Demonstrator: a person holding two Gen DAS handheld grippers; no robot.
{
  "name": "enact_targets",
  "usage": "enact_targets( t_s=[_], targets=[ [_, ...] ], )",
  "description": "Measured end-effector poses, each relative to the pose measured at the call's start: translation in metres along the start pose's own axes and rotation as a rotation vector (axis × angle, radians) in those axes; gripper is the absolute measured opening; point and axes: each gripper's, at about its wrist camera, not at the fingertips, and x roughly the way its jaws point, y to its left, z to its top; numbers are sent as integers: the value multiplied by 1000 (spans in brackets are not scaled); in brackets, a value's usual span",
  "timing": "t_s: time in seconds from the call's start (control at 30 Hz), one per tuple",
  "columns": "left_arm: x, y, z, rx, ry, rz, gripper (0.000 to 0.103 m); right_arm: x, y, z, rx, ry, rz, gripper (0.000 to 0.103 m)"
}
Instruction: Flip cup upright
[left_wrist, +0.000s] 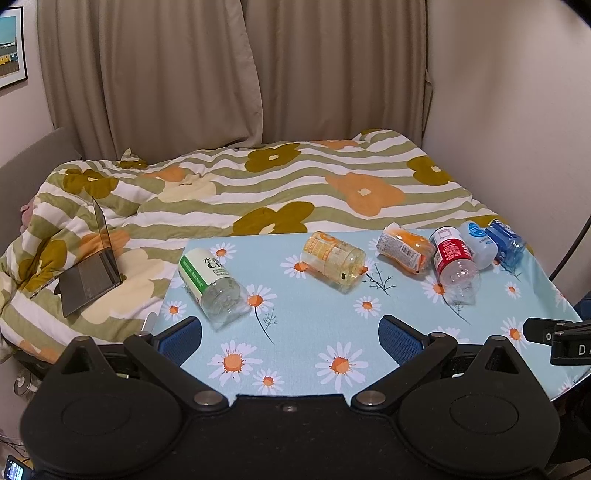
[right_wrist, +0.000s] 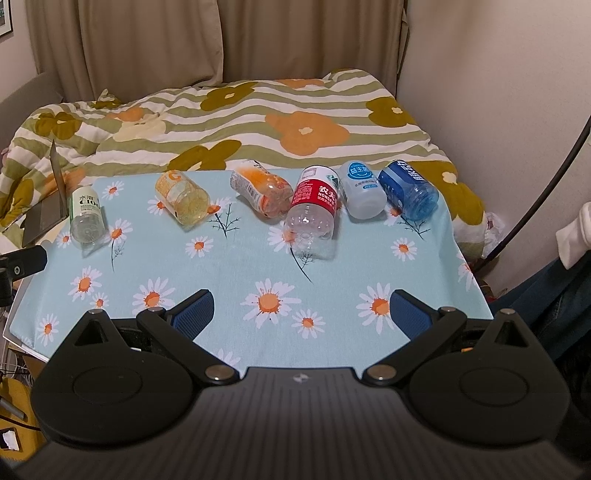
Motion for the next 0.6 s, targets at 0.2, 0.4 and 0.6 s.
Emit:
enact_targets(
  t_s=[0.2,0.4,0.6],
  targets=[
    [0,0,0,2,0,0,103,-1,0,0,1,1,0,103],
    [-5,-1,0,4,-1,2,103,-1,-1,-1,7,0,4,103],
    [-7,-2,6,3,16,8,103,-5,-8,6,23,2,16,103]
  ],
)
